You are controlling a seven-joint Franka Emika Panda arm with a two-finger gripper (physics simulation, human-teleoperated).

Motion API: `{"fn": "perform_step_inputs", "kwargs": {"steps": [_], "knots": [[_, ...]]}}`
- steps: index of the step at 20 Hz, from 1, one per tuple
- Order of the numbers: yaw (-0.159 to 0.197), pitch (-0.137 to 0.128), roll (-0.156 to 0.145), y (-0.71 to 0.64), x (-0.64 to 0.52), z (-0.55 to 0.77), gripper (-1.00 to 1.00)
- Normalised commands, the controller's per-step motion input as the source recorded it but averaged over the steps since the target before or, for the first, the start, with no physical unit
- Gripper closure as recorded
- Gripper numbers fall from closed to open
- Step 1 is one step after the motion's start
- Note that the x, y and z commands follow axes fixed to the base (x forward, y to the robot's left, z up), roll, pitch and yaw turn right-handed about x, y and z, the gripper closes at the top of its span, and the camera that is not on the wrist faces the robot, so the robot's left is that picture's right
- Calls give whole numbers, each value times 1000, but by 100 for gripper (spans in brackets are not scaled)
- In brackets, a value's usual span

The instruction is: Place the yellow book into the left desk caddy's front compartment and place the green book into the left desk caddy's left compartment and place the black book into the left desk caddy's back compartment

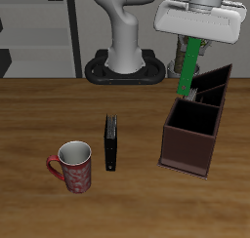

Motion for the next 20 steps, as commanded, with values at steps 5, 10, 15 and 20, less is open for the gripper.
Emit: {"fn": "perform_step_inputs", "kwargs": {"steps": [5, 10, 15, 20], "knots": [[-29, -51, 42, 340, -668, 97, 100], [-11, -55, 18, 334, -581, -20, 100], [14, 10, 54, 324, -414, -227, 100], [1, 7, 64, 257, -396, -205, 100]]}}
